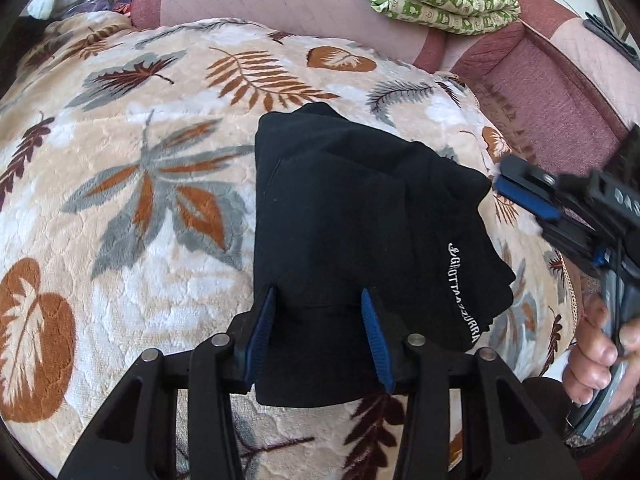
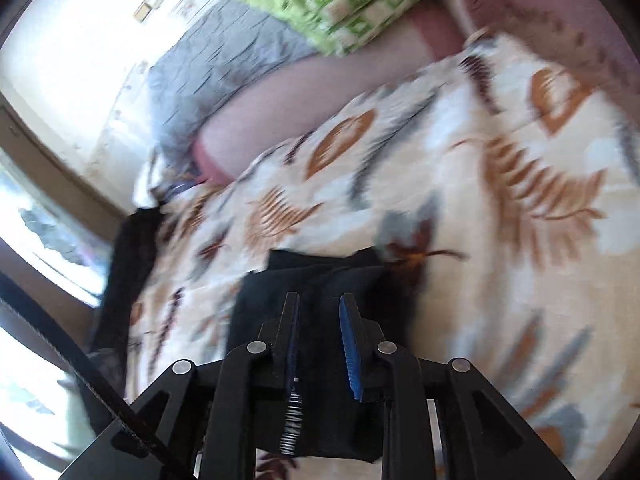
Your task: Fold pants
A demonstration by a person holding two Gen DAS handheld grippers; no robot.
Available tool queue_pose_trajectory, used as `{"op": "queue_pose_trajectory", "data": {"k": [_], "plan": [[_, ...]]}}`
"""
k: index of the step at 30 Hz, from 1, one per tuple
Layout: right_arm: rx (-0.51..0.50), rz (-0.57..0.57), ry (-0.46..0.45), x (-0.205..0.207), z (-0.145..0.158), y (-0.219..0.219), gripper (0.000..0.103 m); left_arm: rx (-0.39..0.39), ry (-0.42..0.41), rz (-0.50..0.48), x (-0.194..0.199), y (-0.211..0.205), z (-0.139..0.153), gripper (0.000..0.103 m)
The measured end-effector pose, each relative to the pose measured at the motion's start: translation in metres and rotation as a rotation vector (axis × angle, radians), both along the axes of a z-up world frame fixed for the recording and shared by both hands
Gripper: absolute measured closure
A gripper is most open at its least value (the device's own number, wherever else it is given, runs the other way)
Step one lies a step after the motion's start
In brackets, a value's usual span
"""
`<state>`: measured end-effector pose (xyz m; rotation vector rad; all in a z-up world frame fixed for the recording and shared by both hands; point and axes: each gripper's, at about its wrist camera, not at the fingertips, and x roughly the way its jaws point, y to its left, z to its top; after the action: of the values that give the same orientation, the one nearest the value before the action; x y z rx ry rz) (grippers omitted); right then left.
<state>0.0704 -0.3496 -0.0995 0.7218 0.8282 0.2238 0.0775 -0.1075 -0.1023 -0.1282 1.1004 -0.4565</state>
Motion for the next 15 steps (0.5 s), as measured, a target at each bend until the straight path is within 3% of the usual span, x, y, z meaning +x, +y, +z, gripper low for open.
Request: {"op": "queue_pose_trajectory", "data": {"k": [4, 6, 8, 10, 12, 14, 15], "plan": [[0.135, 0.095, 0.069, 0.041, -0.033, 0.013, 0.080, 0.001, -0.009, 0.003, -0.002, -0.001, -0.002, 0.054], [0.115, 0.036, 0.149, 0.055, -0.055, 0.007, 0.087, -0.010, 0.004, 0.014, 0.000, 0.000, -0.006, 0.050], [0.101, -0.022, 0.195, 0.061, -0.067, 0.000, 0.103, -0.022, 0.014, 0.028, 0.001, 0.002, -0.009, 0.044], [0.051, -0.024, 0.194, 0.061, -0.060, 0.002, 0.103, -0.047, 0.033, 0.039, 0.002, 0.007, -0.012, 0.041], [-0.040, -0.024, 0.154, 0.055, -0.037, 0.011, 0.094, -0.088, 0.056, 0.055, 0.000, 0.016, -0.005, 0.041], [-0.111, -0.016, 0.095, 0.048, -0.009, 0.020, 0.077, -0.119, 0.032, 0.065, -0.008, 0.025, 0.006, 0.041], [-0.120, 0.009, 0.068, 0.047, 0.002, 0.025, 0.073, -0.124, 0.004, 0.072, -0.014, 0.029, 0.012, 0.041]]}}
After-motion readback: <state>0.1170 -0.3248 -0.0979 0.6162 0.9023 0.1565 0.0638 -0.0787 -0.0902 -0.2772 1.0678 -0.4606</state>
